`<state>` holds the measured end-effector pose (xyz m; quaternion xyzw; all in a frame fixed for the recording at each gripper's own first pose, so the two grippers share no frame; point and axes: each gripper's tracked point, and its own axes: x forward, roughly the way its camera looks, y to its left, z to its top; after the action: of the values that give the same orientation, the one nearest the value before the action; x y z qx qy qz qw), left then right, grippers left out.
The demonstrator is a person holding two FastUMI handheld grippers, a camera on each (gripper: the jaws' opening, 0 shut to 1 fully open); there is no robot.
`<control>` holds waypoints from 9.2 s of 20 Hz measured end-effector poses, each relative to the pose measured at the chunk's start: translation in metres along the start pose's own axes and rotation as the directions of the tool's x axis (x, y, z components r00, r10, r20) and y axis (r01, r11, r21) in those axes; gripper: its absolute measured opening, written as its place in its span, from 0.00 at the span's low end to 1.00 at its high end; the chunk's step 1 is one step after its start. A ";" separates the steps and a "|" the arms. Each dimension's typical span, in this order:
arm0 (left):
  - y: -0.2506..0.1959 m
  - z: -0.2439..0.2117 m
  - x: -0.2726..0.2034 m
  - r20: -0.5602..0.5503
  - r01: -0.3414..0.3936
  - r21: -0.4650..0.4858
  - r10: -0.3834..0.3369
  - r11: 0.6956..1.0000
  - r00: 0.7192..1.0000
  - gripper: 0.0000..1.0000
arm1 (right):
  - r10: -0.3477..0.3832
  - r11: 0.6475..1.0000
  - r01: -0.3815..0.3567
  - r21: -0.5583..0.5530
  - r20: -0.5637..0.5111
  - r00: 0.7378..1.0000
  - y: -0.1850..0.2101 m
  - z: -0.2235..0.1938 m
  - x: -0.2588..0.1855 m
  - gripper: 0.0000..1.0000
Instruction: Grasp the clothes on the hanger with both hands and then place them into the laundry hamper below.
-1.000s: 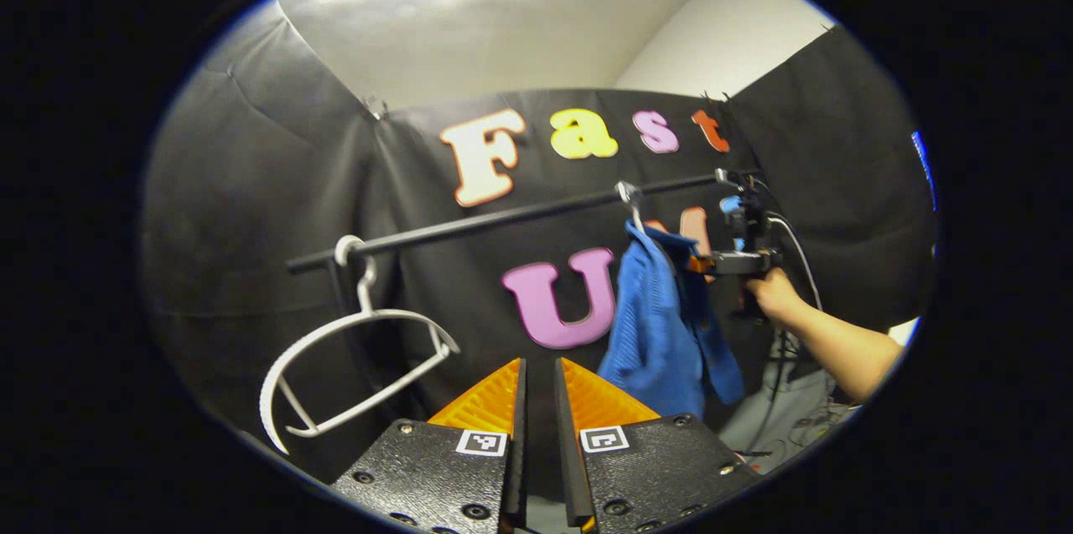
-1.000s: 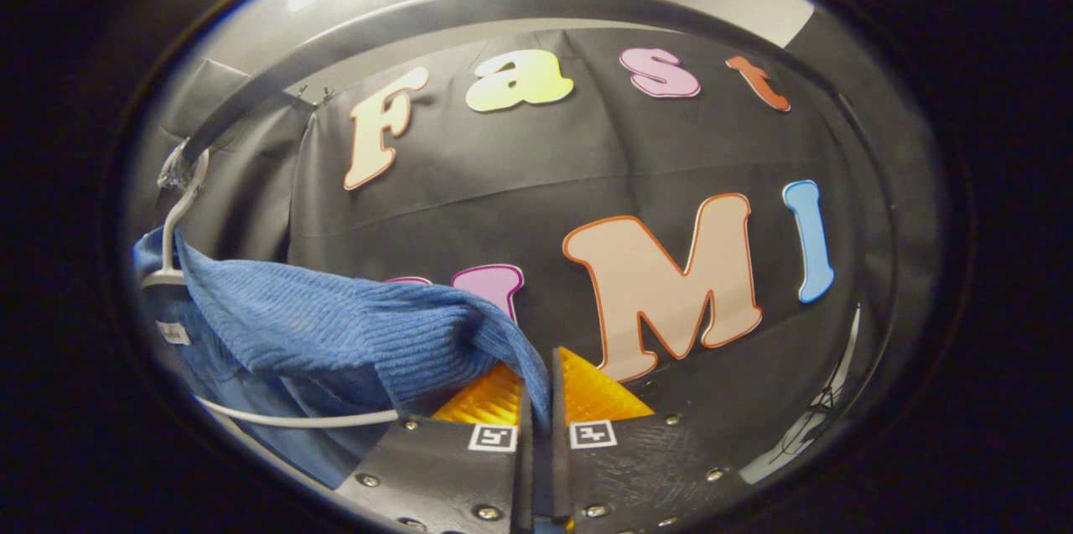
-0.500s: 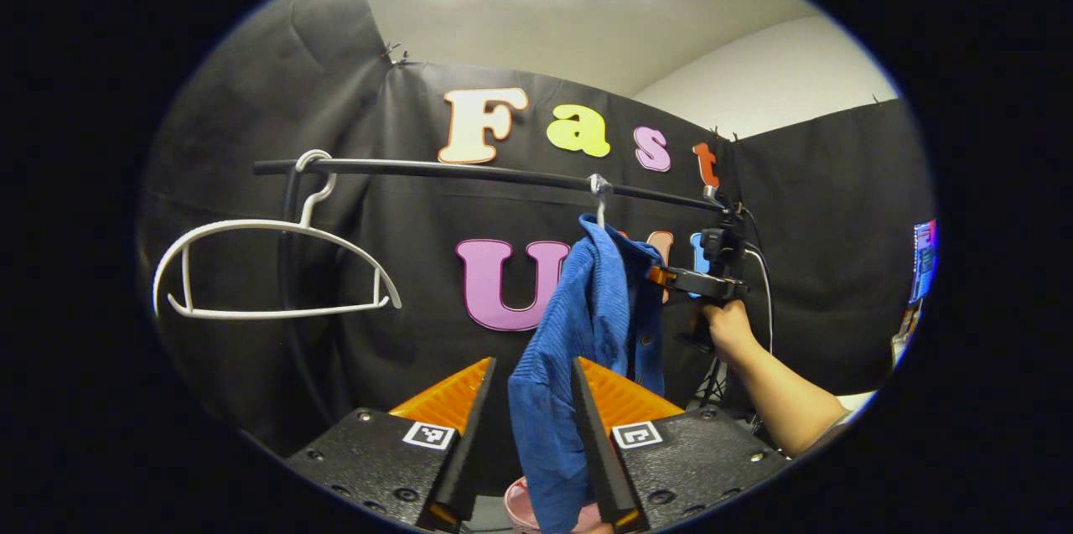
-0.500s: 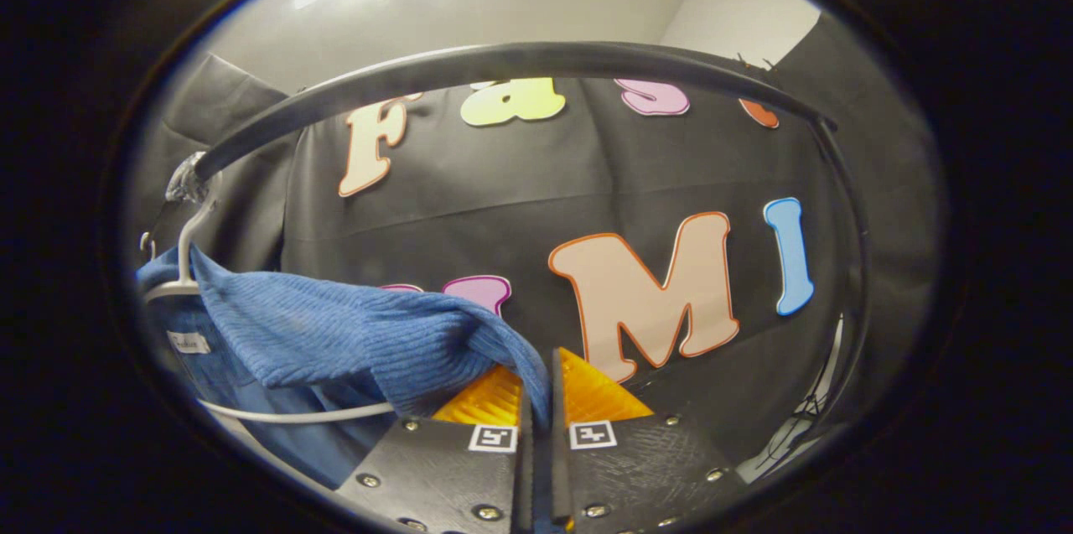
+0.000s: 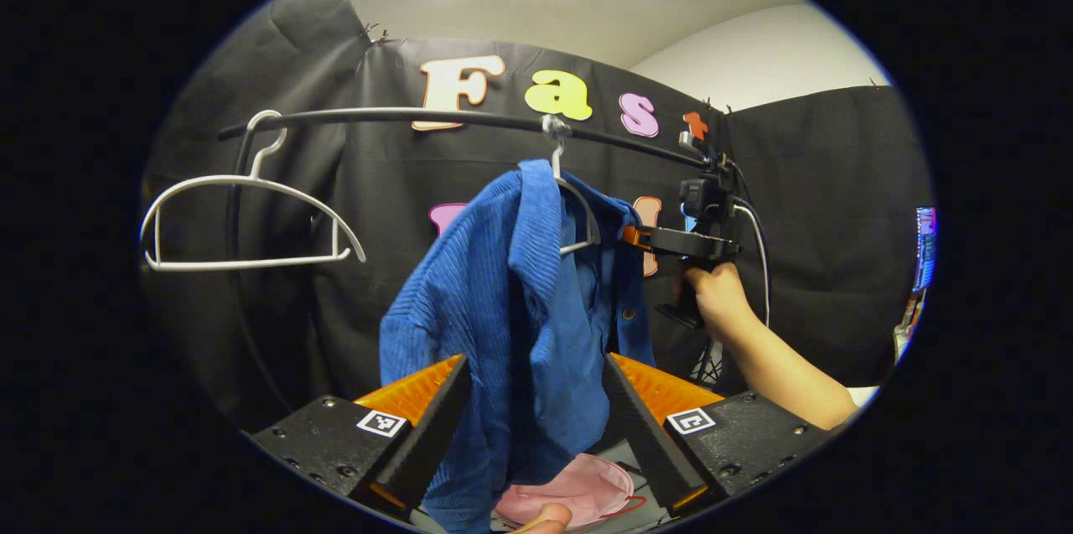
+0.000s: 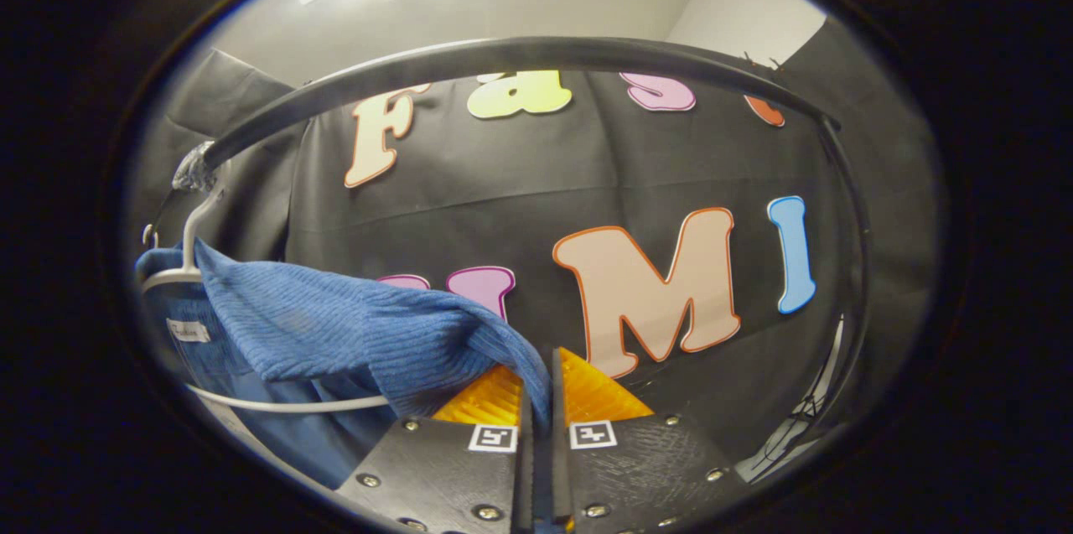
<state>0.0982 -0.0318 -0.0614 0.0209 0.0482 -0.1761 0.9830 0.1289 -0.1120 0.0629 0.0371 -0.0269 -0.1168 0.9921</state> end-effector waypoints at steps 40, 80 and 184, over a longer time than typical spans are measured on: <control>0.162 0.118 0.000 0.120 -0.130 0.279 0.100 0.951 0.988 0.02 | 0.212 0.955 -0.222 0.196 0.069 0.975 0.067 -0.034 0.072 0.08; 0.156 0.012 -0.058 0.231 -0.247 0.021 0.236 0.969 0.944 0.05 | 0.210 0.977 -0.212 -0.003 -0.102 0.972 0.149 -0.148 -0.142 0.08; 0.057 -0.275 0.065 -0.300 -0.167 0.020 0.165 0.986 0.940 0.97 | -0.197 0.976 0.138 -0.170 -0.408 0.892 0.006 -0.335 -0.278 0.99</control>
<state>0.1544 0.0158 -0.3403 0.0487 0.1955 -0.0872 0.9756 -0.1186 -0.0191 -0.2822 -0.0044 0.1998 -0.1928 0.9607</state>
